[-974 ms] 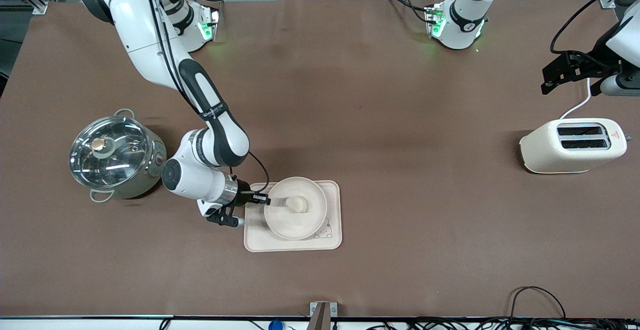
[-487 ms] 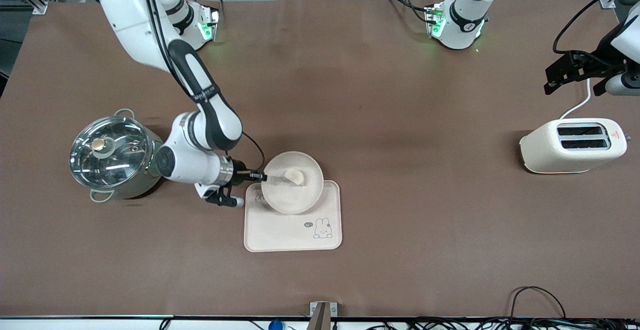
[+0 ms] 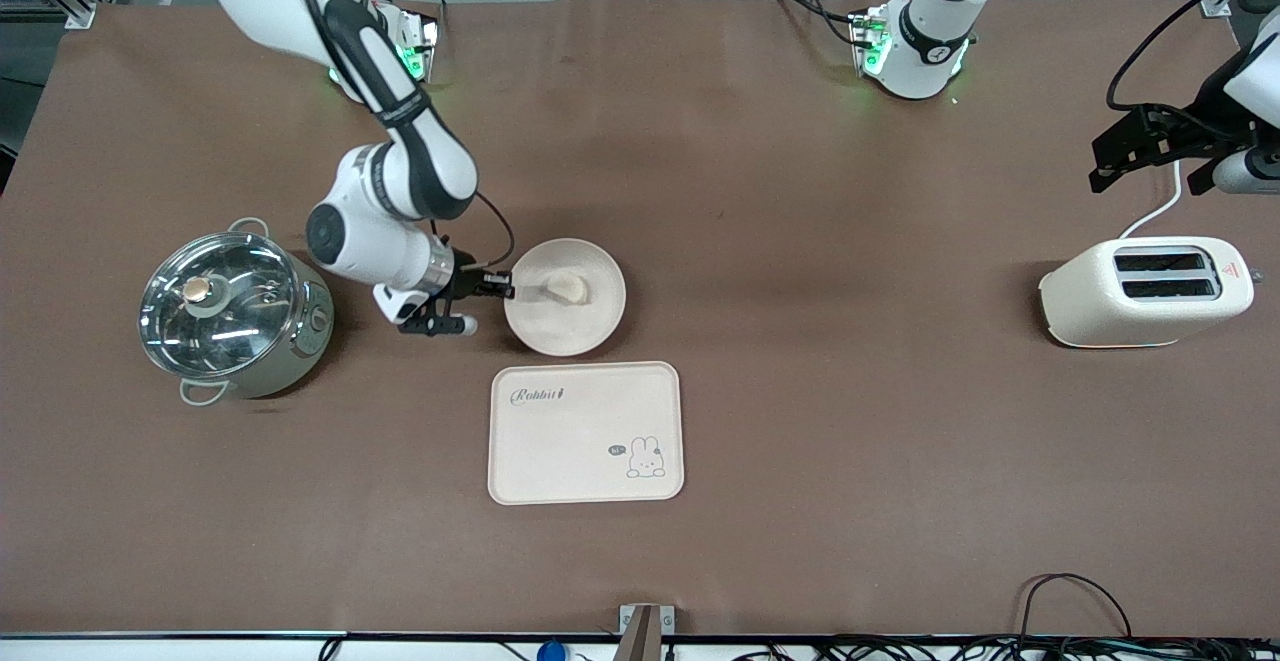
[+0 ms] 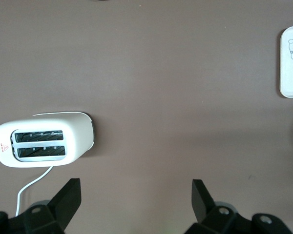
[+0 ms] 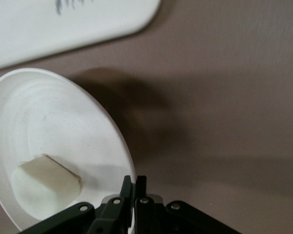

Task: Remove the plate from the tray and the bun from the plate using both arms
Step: 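Carry the plate off the tray and lower it onto the table, then open the right gripper and release the plate, then retract the right gripper while the left gripper reaches toward the plate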

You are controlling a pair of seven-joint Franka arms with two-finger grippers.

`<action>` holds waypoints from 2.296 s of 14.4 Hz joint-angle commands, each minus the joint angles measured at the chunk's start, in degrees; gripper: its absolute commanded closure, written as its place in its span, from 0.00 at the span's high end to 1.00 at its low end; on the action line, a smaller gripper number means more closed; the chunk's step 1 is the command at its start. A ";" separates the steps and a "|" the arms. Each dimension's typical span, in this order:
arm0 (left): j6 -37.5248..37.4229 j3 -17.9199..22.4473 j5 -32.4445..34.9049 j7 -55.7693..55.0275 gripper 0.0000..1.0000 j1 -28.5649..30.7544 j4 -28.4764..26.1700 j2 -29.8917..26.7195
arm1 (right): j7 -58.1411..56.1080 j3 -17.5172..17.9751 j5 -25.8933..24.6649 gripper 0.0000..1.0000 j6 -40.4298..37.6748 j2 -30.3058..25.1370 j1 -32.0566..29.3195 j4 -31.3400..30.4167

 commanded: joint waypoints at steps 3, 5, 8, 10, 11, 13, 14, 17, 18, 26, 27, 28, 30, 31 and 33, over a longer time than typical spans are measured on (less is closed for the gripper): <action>0.06 0.01 -0.58 0.25 1.00 0.27 1.21 0.54 | -1.31 0.10 5.67 0.00 5.27 -2.59 5.02 -6.34; 0.06 0.01 -0.49 0.52 1.00 0.27 1.30 0.54 | -1.31 0.10 7.78 0.00 5.45 -2.51 6.07 -5.90; 0.06 0.01 -0.49 0.52 1.00 0.27 1.21 0.45 | -1.40 0.02 10.51 0.50 6.23 -2.07 6.87 -4.41; 0.06 0.01 -0.23 0.52 1.00 0.27 1.21 0.54 | -1.22 0.02 10.60 0.87 8.17 -1.63 7.04 -4.06; 0.06 0.01 -0.23 0.52 1.00 0.27 1.21 0.54 | -1.13 0.02 10.60 0.96 8.17 -1.63 6.96 -3.97; 0.06 0.01 -0.23 0.43 1.00 0.27 1.21 0.54 | -1.04 -0.07 10.60 1.00 7.65 -1.80 6.43 -3.70; 0.06 0.01 -0.14 0.52 1.00 0.27 1.21 0.54 | -1.13 -0.25 10.69 1.00 7.65 -2.06 6.17 -3.70; 0.06 0.01 -0.14 0.43 1.00 0.27 1.21 0.63 | -1.22 -0.69 10.60 1.00 7.65 -5.57 3.45 -3.79; 0.06 0.01 -0.14 0.43 1.00 0.27 1.21 0.54 | -1.39 -0.69 10.34 1.00 7.56 -6.89 2.05 -3.88; 1.81 -0.96 -0.76 -0.62 1.00 -3.32 0.51 6.24 | -5.35 -2.01 -4.29 1.00 -11.45 -13.49 -14.46 0.66; 3.21 -0.87 -0.76 -0.80 1.00 -4.64 0.33 7.82 | -4.92 -2.01 -8.17 1.00 -17.95 -13.40 -17.62 4.52; 4.97 -0.96 -0.76 -0.89 1.00 -5.70 0.16 9.23 | -4.30 -2.01 -13.34 1.00 -24.02 -13.23 -19.92 8.65; 8.75 -1.04 -0.76 -3.51 1.00 -9.12 -0.63 12.04 | -1.93 -1.83 -23.11 1.00 -32.92 -13.23 -23.35 16.83; 10.59 -1.13 -0.67 -6.48 1.00 -11.40 -0.98 13.53 | -1.58 -1.92 -27.06 1.00 -37.48 -13.23 -24.24 21.21; 13.58 -1.13 -0.41 -15.17 1.00 -16.32 -0.81 16.69 | -0.96 -2.01 -29.12 1.00 -44.36 -13.32 -26.96 28.52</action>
